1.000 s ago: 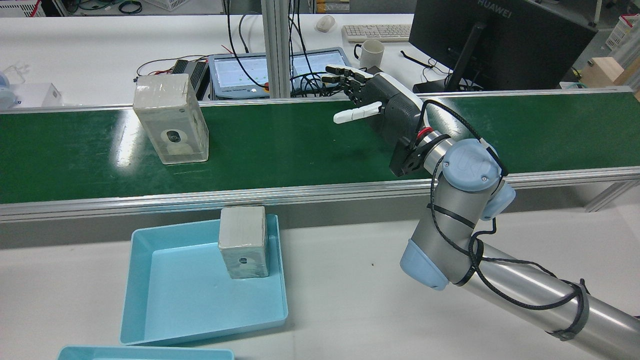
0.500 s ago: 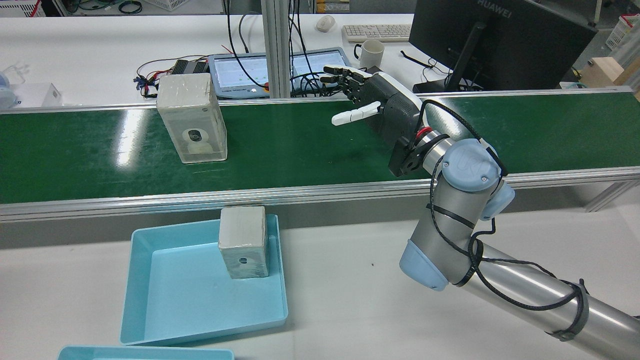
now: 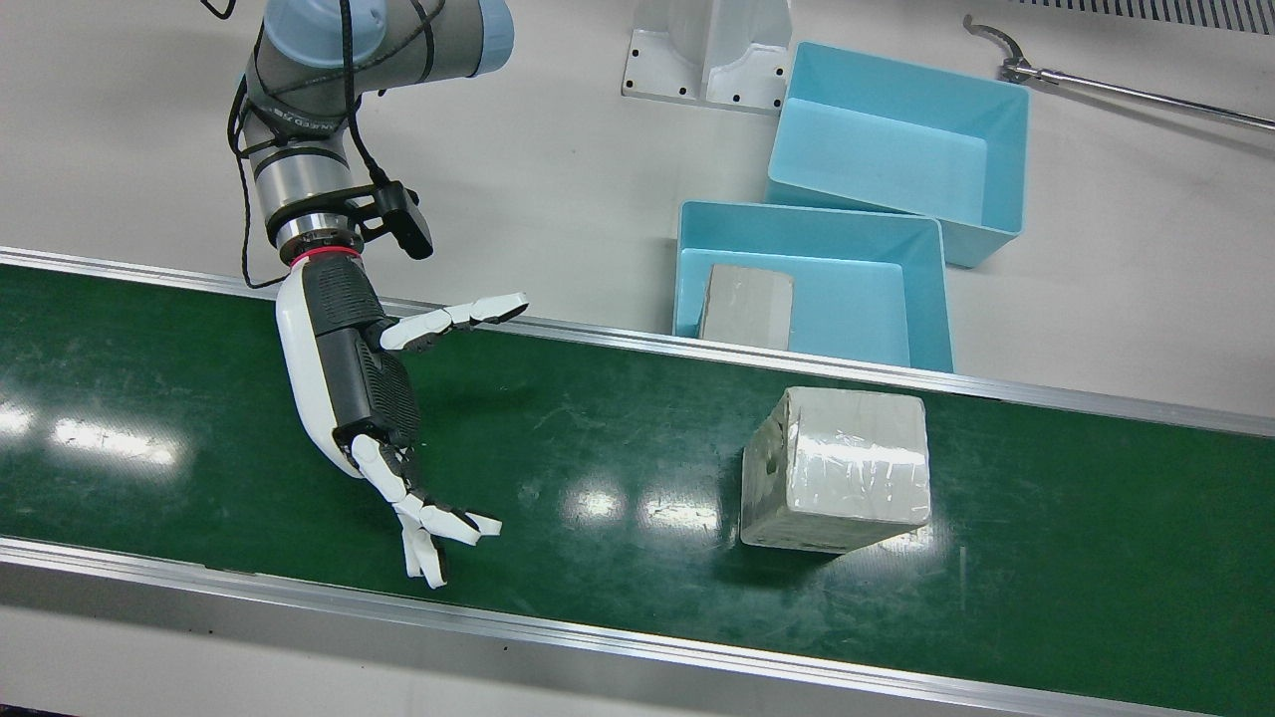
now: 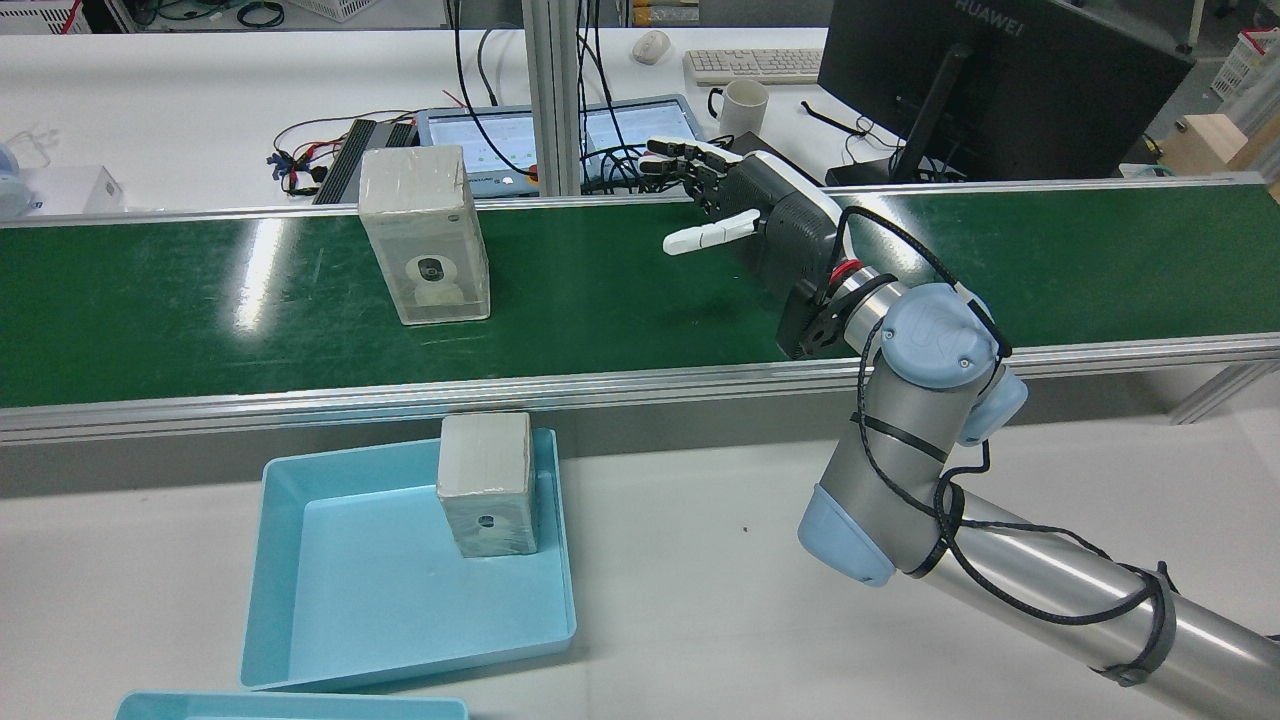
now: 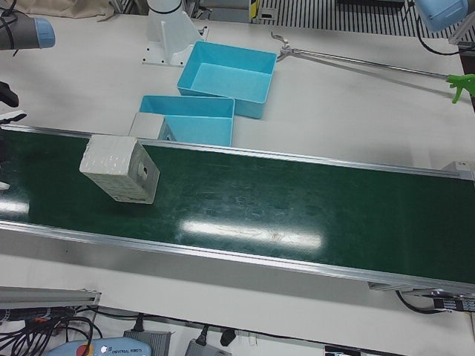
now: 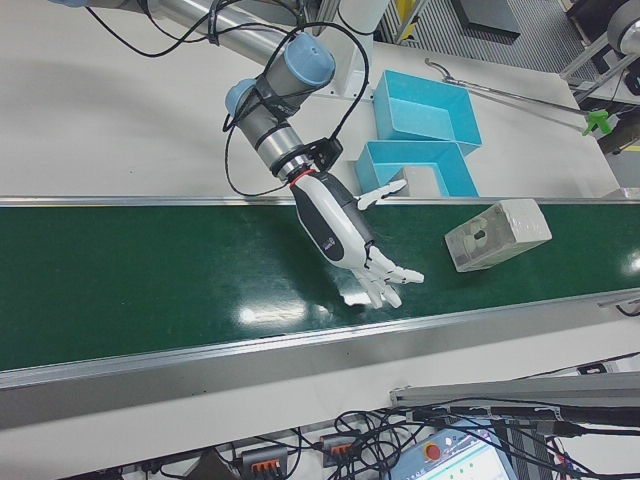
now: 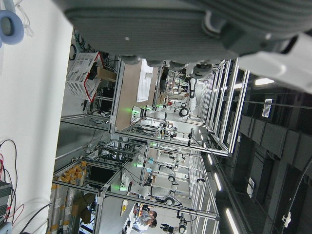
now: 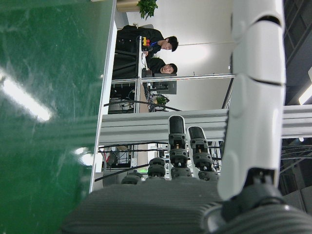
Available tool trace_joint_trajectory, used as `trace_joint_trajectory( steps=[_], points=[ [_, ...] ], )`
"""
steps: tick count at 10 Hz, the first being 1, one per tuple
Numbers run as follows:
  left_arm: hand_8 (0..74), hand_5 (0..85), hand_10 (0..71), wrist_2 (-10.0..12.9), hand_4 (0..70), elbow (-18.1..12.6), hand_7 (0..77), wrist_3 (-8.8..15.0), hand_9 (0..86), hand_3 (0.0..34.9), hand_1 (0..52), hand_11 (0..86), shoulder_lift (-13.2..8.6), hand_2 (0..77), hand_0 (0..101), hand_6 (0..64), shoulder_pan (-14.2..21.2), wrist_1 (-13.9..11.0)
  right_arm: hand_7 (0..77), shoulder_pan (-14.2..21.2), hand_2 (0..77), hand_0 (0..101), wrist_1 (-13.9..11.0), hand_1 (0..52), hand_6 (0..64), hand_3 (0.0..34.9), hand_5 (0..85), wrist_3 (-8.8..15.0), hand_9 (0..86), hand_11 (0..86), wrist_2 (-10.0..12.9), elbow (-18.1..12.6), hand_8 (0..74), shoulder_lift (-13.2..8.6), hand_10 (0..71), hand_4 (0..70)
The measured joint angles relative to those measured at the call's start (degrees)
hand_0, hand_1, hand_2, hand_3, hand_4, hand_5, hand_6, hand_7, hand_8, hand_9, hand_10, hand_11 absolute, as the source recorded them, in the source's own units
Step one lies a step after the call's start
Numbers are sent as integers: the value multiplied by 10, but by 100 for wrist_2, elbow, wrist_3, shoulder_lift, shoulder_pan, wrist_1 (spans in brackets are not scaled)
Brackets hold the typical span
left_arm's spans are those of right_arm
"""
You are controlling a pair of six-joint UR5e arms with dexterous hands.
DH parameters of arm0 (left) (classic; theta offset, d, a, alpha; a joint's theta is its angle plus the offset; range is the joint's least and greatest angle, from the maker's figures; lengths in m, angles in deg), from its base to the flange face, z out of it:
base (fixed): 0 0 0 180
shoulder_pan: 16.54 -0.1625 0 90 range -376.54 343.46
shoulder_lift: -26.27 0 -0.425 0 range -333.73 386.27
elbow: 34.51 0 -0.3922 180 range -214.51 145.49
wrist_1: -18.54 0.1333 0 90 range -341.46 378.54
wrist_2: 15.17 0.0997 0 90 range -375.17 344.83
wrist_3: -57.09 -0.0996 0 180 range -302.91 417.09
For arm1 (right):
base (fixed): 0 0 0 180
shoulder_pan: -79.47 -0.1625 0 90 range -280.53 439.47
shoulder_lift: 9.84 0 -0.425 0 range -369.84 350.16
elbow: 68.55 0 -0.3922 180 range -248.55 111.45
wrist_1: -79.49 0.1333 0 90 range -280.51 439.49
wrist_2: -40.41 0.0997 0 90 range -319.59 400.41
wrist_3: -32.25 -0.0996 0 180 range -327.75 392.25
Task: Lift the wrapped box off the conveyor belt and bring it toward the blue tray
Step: 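Move the open right hand along the belt toward the approaching wrapped box, then close the right hand fingers around the plastic-wrapped white box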
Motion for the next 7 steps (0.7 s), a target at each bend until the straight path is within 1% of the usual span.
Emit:
trace_joint_trajectory(
  steps=[6,7],
  points=[
    [5,11,5,0,0,0,5,0,5,0,0,5,0,5,0,5,0,0,240,60,82,479,2,131,87,0,158,32,60,11,11,38,55,1,0,142],
    [5,11,0,0,0,0,5,0,5,0,0,5,0,11,0,0,0,0,240,94,82,479,5,131,87,0,158,59,60,11,56,72,55,-15,0,136]
  ],
)
